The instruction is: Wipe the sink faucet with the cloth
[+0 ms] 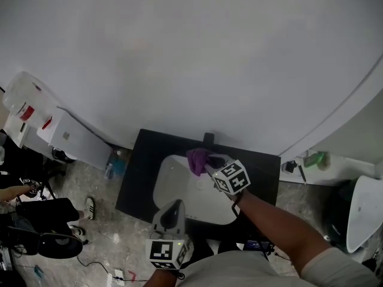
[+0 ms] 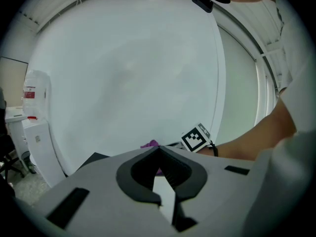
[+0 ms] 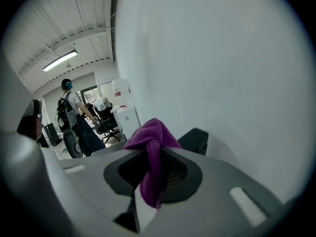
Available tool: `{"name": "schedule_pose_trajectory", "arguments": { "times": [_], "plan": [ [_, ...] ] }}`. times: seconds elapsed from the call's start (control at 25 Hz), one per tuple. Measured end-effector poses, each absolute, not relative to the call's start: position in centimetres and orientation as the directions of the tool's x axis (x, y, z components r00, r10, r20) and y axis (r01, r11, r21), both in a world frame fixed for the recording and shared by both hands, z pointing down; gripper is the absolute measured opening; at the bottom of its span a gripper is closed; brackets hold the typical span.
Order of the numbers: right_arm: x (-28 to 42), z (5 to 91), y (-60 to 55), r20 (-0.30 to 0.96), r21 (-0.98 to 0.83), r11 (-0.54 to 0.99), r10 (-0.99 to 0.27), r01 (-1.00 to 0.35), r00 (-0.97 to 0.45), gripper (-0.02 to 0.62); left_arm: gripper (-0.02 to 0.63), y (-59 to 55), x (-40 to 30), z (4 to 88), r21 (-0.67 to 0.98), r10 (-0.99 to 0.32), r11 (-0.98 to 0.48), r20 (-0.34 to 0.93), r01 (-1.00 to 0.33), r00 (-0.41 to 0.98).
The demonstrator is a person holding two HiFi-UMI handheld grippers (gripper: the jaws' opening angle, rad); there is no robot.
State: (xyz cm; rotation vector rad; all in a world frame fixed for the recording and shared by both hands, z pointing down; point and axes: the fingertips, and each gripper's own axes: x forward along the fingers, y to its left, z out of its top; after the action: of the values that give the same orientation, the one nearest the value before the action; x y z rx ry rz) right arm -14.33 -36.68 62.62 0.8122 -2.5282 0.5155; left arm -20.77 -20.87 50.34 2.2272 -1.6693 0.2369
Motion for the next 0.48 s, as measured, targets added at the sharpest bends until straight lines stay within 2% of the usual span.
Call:
{"name": "schedule_pose_trajectory", "arguments": {
  "times": [0.12,0.24,0.36,0.48],
  "plan": [
    [-13.4,60.6,-41.9,0.468,-0.163,0.729,-0.536,-0.665,-0.703,0.058,0.006,-21.0,-20.9,50.2,0.164,-0.896,-0.241,0.341,-0.956,0.285],
    [-12.5,61.0,-46.0,0.501,-0.122,0.694,-0.574,-0.71,-0.648,0.058,0.006,-20.6,-21.2,50.1,0.158,-0.898,-0.229,0.347,-0.961,0.271],
    [-13.8,62.5,-43.4,0.517,-0.133,0.729,-0.527,-0.671,-0.675,0.057,0.006,-20.3,-22.1,50.3,0.159,-0.898,-0.211,0.357,-0.964,0.256],
    [-16.0,64.8,-35.6,0.525,-0.178,0.805,-0.408,-0.566,-0.747,0.057,0.006,-20.0,-22.6,50.5,0.159,-0.9,-0.197,0.361,-0.967,0.243]
  ]
}}
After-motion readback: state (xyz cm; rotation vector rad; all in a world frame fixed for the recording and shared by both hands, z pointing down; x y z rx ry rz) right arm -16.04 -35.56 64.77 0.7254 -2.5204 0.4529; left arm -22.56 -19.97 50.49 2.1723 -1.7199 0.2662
